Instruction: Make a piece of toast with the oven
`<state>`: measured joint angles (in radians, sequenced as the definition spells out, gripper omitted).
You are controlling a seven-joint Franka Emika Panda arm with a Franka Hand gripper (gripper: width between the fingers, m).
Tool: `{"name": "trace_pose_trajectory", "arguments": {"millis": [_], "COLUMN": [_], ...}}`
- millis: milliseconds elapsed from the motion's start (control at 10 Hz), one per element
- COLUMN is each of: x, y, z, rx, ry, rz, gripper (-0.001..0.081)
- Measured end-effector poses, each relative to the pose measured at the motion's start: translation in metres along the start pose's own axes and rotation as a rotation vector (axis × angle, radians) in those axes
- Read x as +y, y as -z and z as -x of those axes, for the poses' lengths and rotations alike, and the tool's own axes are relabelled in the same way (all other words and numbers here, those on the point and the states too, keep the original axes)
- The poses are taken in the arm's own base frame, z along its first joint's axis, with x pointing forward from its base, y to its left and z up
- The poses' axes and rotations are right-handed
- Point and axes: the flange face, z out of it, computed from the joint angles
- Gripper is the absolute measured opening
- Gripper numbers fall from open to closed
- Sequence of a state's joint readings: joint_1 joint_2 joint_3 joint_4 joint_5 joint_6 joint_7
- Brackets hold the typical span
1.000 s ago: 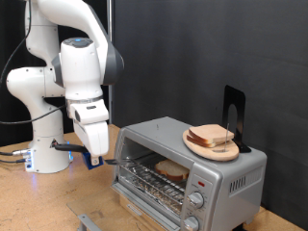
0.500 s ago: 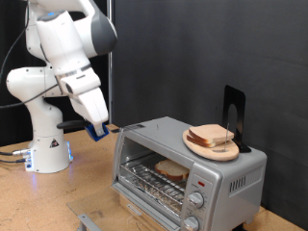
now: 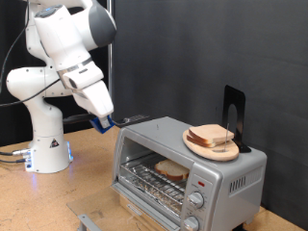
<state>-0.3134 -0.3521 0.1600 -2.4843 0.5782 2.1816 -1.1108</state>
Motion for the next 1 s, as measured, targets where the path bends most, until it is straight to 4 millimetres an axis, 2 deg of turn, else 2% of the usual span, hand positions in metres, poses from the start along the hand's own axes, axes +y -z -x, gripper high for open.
{"name": "trace_pose_trajectory", "arguments": {"millis": [400, 700, 1000], "x": [-0.058, -0.106, -0.15], "y": [-0.014, -0.038, -0.06], "z": [-0.042, -0.069, -0.089], "rx": [-0.058, -0.162, -0.174], "ry": [-0.118, -0.213, -0.193], "rz": [-0.013, 0.052, 0.091], "gripper": [0.04, 0.04, 0.04]}}
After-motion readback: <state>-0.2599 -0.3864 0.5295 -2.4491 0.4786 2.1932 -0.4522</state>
